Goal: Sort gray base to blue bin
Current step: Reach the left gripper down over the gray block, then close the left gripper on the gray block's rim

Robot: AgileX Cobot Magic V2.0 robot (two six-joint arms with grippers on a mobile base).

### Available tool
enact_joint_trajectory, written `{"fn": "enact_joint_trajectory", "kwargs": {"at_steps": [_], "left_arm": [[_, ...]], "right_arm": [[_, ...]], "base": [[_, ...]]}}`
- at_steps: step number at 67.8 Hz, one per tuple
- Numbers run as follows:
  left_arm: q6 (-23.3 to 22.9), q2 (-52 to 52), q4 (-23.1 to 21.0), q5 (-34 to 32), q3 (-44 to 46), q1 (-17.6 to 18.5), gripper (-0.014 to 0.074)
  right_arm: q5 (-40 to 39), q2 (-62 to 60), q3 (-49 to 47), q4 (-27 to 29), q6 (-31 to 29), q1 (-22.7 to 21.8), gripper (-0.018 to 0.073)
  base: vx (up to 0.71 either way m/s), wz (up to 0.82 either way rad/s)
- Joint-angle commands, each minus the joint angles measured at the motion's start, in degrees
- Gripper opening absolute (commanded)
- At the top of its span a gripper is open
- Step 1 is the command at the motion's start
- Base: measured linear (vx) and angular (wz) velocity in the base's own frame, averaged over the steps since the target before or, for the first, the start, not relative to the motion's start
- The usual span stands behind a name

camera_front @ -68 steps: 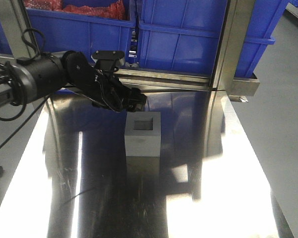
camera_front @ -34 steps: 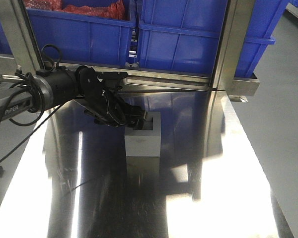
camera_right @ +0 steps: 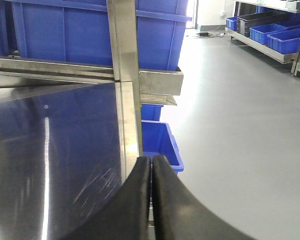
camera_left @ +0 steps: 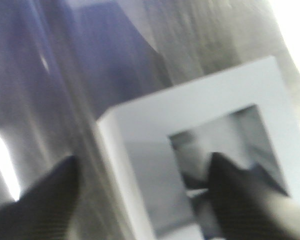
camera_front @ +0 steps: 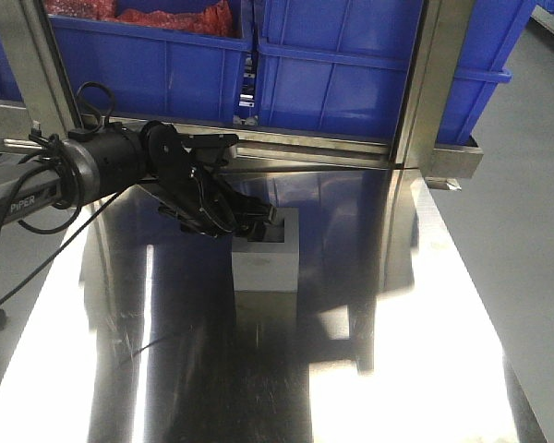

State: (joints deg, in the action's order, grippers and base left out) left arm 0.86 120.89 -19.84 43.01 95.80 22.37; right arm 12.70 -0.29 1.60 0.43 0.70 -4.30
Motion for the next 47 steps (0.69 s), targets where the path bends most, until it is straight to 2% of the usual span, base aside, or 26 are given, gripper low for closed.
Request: {"fn": "enact_joint_trajectory", "kwargs": {"at_steps": [1, 12, 20, 35, 47], "left_arm": [[-0.13, -3.12, 0.2, 1.16, 1.46, 0.19, 0.0325], [-0.13, -3.12, 0.2, 1.16, 1.46, 0.19, 0.0099], [-0.13, -3.12, 0.2, 0.52, 1.46, 0.19, -0.0009], [0.48, -4.57, 0.32, -2.44, 1.46, 0.19, -0.0008], [3.0, -11.09, 1.96, -4.27, 0.5, 0.89, -0.0008]], "right_arm": [[-4.27, 1.04, 0.11, -0.43, -0.7, -0.3, -0.0005], [-4.27, 1.04, 0.11, -0.43, -0.7, -0.3, -0.0005], [-4.27, 1.04, 0.11, -0.43, -0.7, -0.3, -0.0005], [-4.27, 1.04, 0.11, -0.43, -0.7, -0.3, -0.0005], [-4.27, 1.04, 0.11, -0.43, -0.7, -0.3, -0.0005]], "base": [[0.0, 0.0], [0.0, 0.0], [0.0, 0.0], [0.0, 0.0], [0.0, 0.0]]}}
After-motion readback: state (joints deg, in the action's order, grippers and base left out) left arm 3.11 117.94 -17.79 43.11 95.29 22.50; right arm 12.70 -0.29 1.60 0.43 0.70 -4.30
